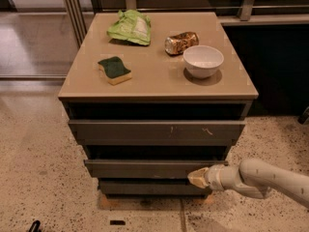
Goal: Close middle drawer
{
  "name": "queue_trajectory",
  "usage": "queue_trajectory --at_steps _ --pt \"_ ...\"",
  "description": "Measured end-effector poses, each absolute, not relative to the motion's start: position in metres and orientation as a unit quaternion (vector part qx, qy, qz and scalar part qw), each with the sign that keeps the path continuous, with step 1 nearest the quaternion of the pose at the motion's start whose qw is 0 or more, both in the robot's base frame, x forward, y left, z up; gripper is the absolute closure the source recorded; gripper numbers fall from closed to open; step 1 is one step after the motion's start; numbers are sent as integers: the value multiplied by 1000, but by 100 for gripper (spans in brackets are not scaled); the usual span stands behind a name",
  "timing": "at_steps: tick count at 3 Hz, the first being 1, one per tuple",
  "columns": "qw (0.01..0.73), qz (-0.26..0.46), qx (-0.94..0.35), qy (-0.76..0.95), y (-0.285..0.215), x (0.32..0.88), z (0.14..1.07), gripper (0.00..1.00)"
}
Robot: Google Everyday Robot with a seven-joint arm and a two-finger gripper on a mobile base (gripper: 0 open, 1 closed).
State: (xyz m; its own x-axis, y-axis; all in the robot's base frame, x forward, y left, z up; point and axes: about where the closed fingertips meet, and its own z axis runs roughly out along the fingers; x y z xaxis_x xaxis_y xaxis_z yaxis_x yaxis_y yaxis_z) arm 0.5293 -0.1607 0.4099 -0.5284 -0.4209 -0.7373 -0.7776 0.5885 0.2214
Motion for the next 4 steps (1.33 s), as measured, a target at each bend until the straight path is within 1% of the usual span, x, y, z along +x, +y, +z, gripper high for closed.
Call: queue_trajectory --at_steps 2,4 --pt "302 268 -390 828 -158 549 405 100" --pt "304 248 -386 835 -161 553 408 100"
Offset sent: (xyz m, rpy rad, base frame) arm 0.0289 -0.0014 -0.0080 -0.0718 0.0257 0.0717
